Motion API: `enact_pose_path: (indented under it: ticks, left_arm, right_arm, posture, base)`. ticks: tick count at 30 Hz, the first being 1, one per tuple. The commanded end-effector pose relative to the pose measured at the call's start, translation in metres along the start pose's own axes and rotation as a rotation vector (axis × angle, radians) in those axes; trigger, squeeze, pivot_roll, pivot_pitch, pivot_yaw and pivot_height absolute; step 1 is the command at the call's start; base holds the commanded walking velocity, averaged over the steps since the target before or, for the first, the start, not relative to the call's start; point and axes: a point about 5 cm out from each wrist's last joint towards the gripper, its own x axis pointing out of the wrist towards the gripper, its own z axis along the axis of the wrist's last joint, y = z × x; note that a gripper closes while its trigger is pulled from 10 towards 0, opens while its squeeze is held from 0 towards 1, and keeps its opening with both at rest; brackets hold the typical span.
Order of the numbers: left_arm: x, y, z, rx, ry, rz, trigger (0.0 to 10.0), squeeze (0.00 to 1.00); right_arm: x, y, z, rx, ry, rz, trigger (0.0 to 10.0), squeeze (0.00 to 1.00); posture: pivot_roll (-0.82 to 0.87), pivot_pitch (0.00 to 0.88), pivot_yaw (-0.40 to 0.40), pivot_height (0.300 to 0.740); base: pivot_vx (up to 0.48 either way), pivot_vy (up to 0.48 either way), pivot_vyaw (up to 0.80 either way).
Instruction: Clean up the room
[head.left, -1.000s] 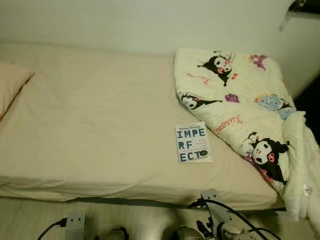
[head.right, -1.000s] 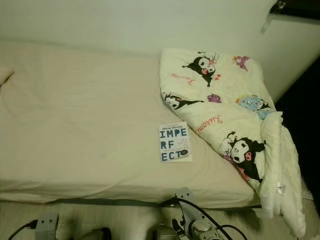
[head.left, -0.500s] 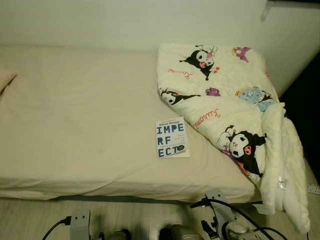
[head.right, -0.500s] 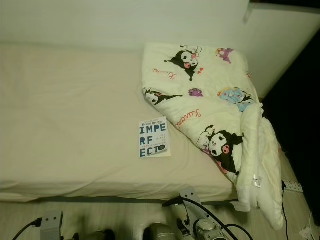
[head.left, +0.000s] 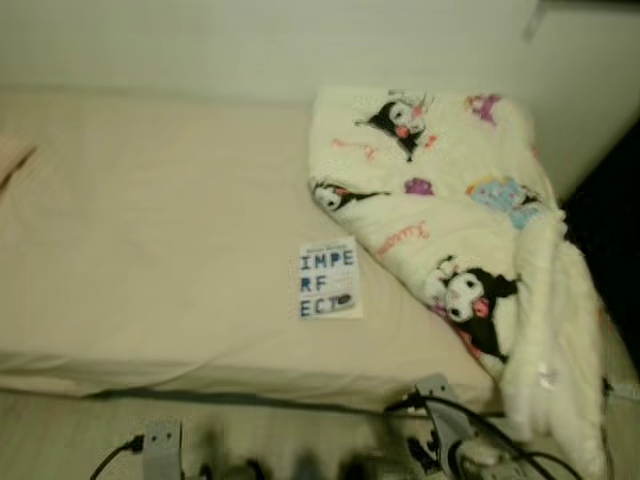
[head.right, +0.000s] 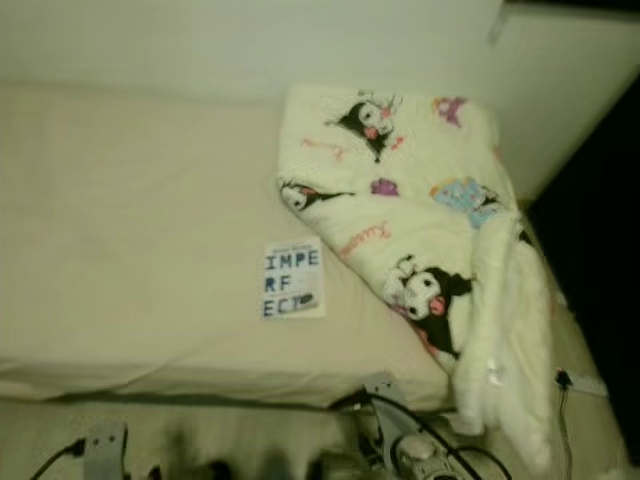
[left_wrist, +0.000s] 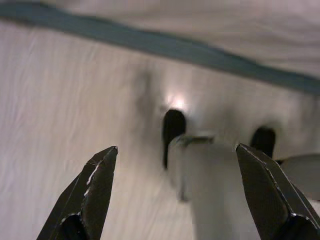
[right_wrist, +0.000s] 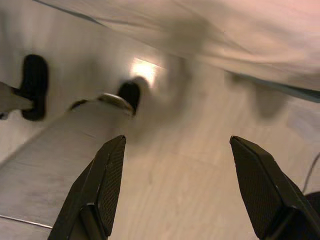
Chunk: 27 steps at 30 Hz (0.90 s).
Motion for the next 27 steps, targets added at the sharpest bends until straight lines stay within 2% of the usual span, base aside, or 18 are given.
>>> enact_pose_path:
  ticks: [1, 7, 8, 12, 19, 27]
  left_arm:
    - [-0.003, 0.009, -0.01, -0.001, 0.03, 0.02, 10.0, 0.0]
    - [-0.002, 0.011, -0.007, -0.002, 0.02, 0.02, 10.0, 0.0]
    - [-0.002, 0.016, -0.005, 0.004, 0.012, 0.032, 10.0, 0.0]
    - [-0.002, 0.019, -0.004, 0.0, 0.01, 0.047, 10.0, 0.0]
    - [-0.003, 0.019, -0.007, -0.009, 0.018, 0.051, 10.0, 0.0]
    - [-0.004, 0.018, -0.011, -0.01, 0.027, 0.044, 10.0, 0.0]
  right_arm:
    - [0.001, 0.007, -0.003, 0.025, 0.0, 0.018, 10.0, 0.0]
    - [0.002, 0.007, 0.013, 0.088, -0.066, 0.036, 10.0, 0.0]
    - [0.003, 0.011, 0.039, 0.126, -0.165, 0.108, 10.0, 0.0]
    - [0.004, 0.018, 0.06, 0.143, -0.237, 0.174, 10.0, 0.0]
    - [0.004, 0.024, 0.066, 0.125, -0.249, 0.197, 10.0, 0.0]
    - [0.004, 0.026, 0.062, 0.12, -0.236, 0.203, 10.0, 0.0]
  posture:
    - [-0.04, 0.072, 0.02, 0.74]
    - [-0.04, 0.074, 0.019, 0.74]
    - [-0.04, 0.074, 0.019, 0.74]
    - [-0.04, 0.066, 0.018, 0.74]
    - [-0.04, 0.059, 0.013, 0.74]
    - [-0.04, 0.062, 0.012, 0.74]
  base:
    - [0.0, 0.0, 0.0]
    - [0.082, 0.0, 0.0]
    - [0.259, 0.0, 0.0]
    - [0.277, 0.0, 0.0]
    - [0.287, 0.0, 0.0]
    - [0.283, 0.0, 0.0]
